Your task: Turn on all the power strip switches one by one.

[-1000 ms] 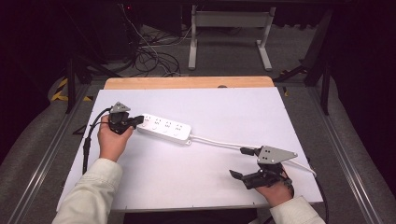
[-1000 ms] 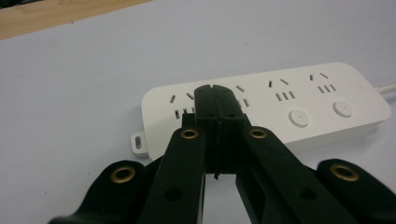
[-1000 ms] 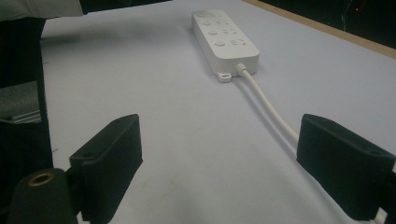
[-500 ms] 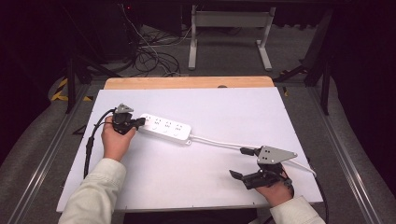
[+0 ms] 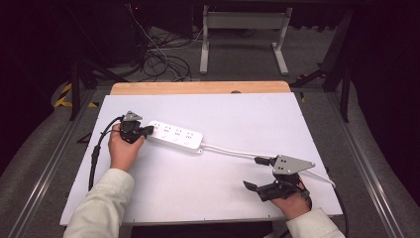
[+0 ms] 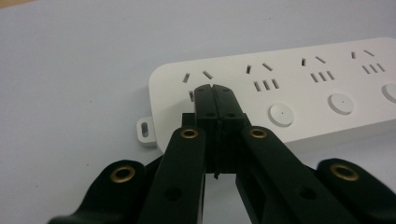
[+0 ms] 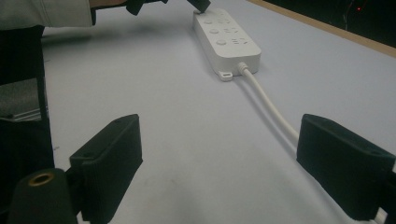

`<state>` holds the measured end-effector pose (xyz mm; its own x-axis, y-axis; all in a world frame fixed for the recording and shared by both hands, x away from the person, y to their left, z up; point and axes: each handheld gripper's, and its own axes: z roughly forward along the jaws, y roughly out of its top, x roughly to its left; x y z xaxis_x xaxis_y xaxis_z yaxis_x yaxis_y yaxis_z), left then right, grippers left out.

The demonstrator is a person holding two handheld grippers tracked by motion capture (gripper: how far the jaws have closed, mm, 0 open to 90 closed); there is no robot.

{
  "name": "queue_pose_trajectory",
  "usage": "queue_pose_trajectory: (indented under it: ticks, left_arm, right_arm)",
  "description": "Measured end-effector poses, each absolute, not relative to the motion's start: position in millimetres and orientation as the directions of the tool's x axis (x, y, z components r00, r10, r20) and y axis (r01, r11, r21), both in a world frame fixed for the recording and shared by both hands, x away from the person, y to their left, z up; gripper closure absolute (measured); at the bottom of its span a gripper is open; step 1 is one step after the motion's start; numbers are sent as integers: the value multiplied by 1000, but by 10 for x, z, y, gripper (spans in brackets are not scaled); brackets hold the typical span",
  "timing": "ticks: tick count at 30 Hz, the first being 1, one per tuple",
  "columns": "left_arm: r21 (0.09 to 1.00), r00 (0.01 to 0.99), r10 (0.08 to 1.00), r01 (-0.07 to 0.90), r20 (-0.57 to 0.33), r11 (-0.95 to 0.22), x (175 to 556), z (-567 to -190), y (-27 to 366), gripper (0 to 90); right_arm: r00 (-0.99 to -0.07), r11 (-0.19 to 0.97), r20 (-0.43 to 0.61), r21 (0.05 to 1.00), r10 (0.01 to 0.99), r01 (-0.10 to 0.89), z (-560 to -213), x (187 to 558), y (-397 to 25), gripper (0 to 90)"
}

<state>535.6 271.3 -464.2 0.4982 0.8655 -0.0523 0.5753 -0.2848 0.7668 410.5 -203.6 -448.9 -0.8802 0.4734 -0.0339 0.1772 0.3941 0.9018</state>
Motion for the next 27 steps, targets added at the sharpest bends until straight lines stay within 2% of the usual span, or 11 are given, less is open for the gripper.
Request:
queue_pose_trajectory:
  ticks: [22,27]
  left_arm:
    - [772,502,865,550,0,-319,5331,-4667,2677,899]
    - [771,495,869,559,-18,-303,5337,-4668,2690,899]
  right_arm:
    - [-882,398,-28,899,471,184,-4496,4107,-2031,142]
    - [-882,398,-27,899,471,185,-4497,4106,-2033,142]
